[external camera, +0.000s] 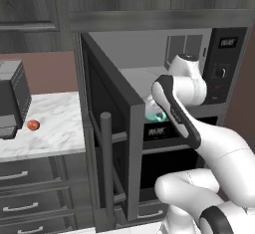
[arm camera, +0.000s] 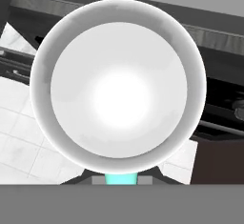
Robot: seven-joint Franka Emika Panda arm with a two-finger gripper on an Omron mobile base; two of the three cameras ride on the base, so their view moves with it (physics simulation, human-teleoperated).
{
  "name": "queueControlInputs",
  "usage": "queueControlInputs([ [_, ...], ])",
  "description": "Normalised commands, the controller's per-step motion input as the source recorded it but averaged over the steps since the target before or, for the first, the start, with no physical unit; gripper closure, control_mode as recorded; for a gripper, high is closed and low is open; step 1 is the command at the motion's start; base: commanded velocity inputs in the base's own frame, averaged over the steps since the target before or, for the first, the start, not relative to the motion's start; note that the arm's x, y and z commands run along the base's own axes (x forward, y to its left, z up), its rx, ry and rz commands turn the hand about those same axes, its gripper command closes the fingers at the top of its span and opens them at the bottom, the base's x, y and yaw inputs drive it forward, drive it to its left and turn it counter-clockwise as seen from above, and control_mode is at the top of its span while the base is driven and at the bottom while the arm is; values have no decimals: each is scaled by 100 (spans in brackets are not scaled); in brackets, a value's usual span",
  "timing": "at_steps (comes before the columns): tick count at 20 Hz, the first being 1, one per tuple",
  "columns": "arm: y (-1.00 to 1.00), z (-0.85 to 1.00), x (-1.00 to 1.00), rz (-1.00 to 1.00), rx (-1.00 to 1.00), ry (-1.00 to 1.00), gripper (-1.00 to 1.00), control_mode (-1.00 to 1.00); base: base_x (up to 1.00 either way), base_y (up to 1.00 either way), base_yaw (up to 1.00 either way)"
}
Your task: Pick the mug from the counter and place it inside the microwave. Then close the microwave.
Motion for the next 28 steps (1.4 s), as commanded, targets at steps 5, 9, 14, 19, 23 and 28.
queueControlInputs([
  [5, 8, 24, 7, -3, 0, -3, 100, -100, 0, 0, 0],
  [9, 0, 31, -15, -1, 0, -5, 100, -100, 0, 0, 0],
  [14, 0, 20, 0, -4, 0, -6, 100, -100, 0, 0, 0],
  [19, 0, 0, 21, -12, 0, -10, 100, -100, 0, 0, 0],
  [23, 0, 0, 22, -9, 0, -10, 100, -100, 0, 0, 0],
  [28, 0, 3, 18, -5, 0, -5, 100, -100, 0, 0, 0],
])
